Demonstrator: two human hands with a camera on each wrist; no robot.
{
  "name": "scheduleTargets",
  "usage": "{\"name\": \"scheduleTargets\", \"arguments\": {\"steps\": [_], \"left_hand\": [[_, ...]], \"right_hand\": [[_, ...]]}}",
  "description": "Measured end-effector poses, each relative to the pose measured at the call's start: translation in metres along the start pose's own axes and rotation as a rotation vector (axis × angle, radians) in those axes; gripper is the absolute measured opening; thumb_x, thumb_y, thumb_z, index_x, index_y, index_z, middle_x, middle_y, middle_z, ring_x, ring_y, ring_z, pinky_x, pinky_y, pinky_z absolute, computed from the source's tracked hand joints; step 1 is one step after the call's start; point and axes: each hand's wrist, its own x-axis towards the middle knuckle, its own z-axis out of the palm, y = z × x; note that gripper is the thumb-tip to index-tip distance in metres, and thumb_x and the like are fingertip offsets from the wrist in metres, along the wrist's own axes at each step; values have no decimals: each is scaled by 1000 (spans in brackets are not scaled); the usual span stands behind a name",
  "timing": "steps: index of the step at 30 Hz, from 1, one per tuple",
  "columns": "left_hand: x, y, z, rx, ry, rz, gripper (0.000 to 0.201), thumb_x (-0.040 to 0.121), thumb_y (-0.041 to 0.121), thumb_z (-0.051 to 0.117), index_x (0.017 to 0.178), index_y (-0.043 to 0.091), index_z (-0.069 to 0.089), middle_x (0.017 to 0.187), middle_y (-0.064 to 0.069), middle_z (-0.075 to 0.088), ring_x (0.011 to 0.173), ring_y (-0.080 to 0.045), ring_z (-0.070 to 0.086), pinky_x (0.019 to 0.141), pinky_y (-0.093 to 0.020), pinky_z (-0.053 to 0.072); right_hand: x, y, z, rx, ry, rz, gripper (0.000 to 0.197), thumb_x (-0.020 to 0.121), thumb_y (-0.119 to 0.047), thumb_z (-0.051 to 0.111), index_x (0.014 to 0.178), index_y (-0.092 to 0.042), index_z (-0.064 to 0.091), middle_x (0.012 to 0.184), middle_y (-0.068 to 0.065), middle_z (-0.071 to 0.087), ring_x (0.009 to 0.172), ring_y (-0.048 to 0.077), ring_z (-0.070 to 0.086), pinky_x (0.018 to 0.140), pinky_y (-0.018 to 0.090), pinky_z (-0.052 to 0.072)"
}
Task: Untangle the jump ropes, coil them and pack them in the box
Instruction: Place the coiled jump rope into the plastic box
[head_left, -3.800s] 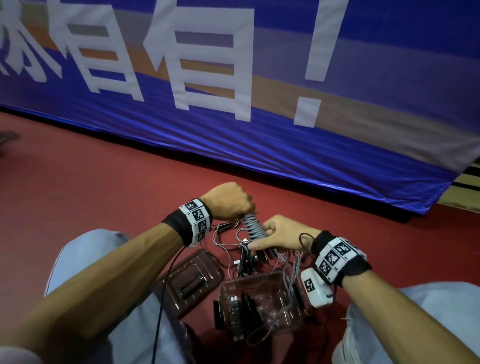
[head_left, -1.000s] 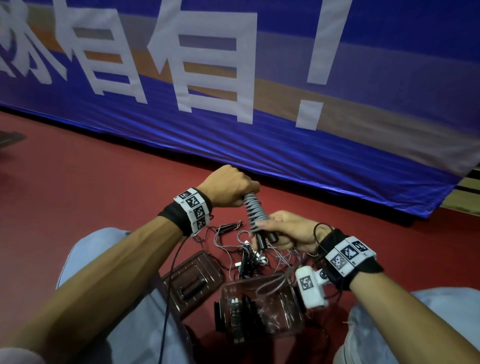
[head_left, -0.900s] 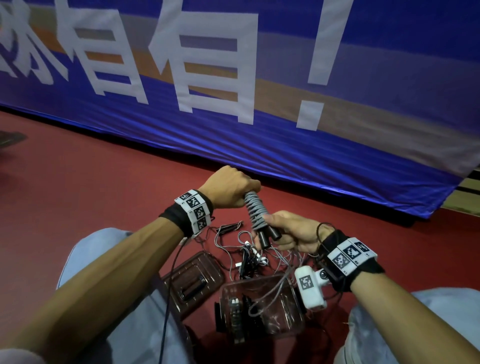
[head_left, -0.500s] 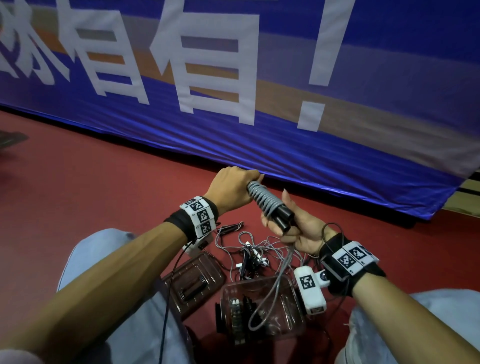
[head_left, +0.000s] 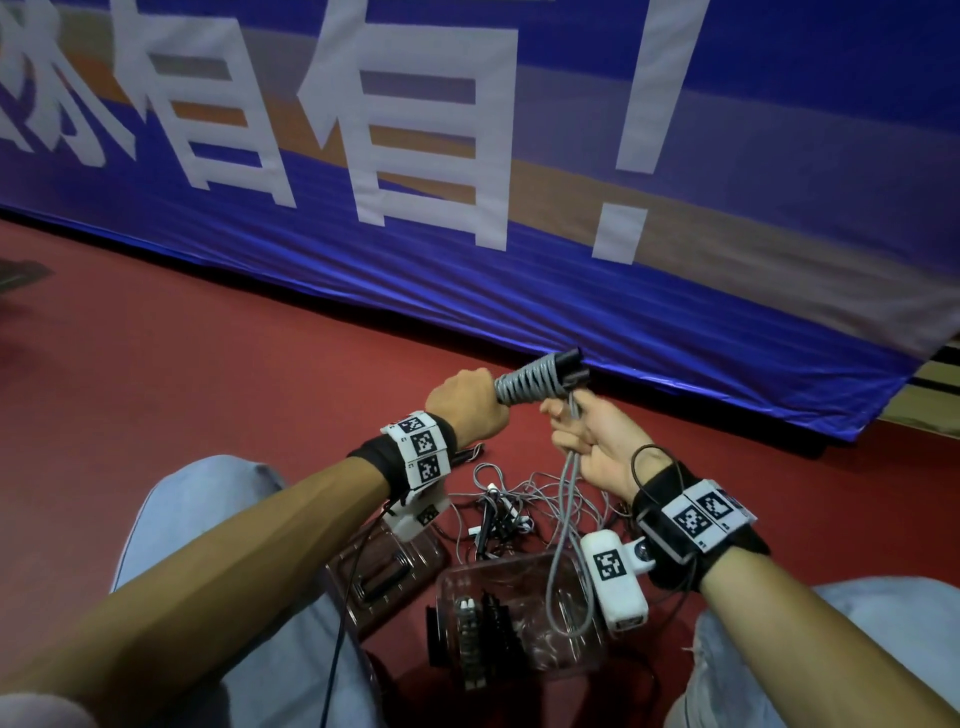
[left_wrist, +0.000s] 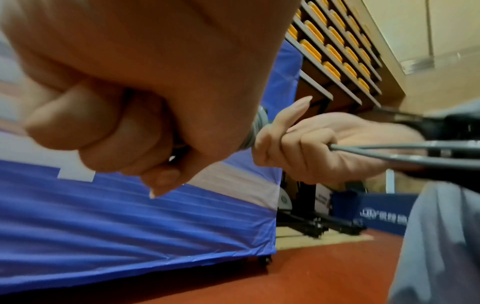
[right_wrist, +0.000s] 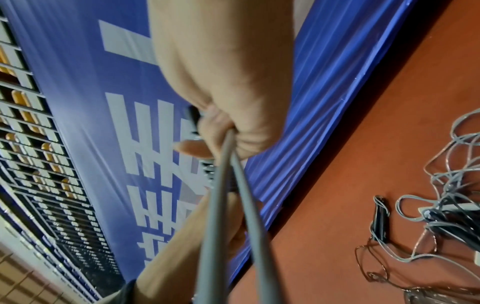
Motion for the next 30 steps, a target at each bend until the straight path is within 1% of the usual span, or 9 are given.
{"name": "scheduleTargets", "arguments": {"steps": [5,8,12,14,16,19,23,27,30], "left_hand": [[1,-2,16,319,-147,-29,29,89,39,63,105,14,67,86,-1,66,73,-23,61,67,-31,48],[1,1,20,435,-163,-56,28,90,39,66,104,16,68,87,1,66,77,-21,66,67,-30,49],[1,1,20,574,-161,-13,21,94,34,62,104,16,69,97,4,71,90,-17,70,76,-30,55],[2,-4,23,616,-214,34,22,96,34,57,104,17,69,99,4,71,89,-17,69,76,-30,54],[4,-9,27,616,-295,73,30,98,42,54,104,16,69,90,5,68,79,-17,65,70,-29,52],[6,-16,31,638,-347,173,43,98,54,52,99,14,68,76,4,59,71,-18,60,64,-30,51],[10,-16,18,710,-271,370,29,96,38,53,102,14,68,100,-3,71,88,-25,69,75,-36,57],[14,-16,1,809,-149,514,17,92,21,53,99,15,67,99,-3,71,90,-26,70,70,-34,49],[17,-17,-7,827,-99,593,14,92,20,53,95,15,66,96,-3,72,88,-28,70,69,-34,46]], "right_hand": [[13,20,-13,-31,180,207,28,105,-3,23,99,1,50,65,9,58,30,5,25,28,18,20],[11,27,-10,-220,192,236,25,103,5,27,99,5,52,69,13,57,29,5,28,27,17,22],[3,23,-10,-1021,229,117,20,98,8,49,88,6,66,66,8,69,39,7,45,36,18,31],[4,26,-19,-1442,274,-59,25,98,-5,62,74,-6,70,68,2,70,53,11,58,49,20,44],[6,29,-28,-1665,284,-278,34,95,-16,72,64,-9,61,70,1,67,56,13,61,59,24,54],[4,23,-34,-1790,127,-463,30,89,-29,80,74,-5,71,74,-7,64,60,3,60,61,31,55],[-3,10,-31,-1918,-32,-587,30,84,-46,79,80,-18,72,93,-9,52,72,9,54,59,24,39],[0,14,-28,-1813,-12,-516,38,89,-47,75,78,-11,66,82,2,67,72,25,64,63,36,51],[1,14,-25,-1734,-31,-414,45,88,-45,77,78,-3,64,74,8,69,57,15,56,53,23,42]]}}
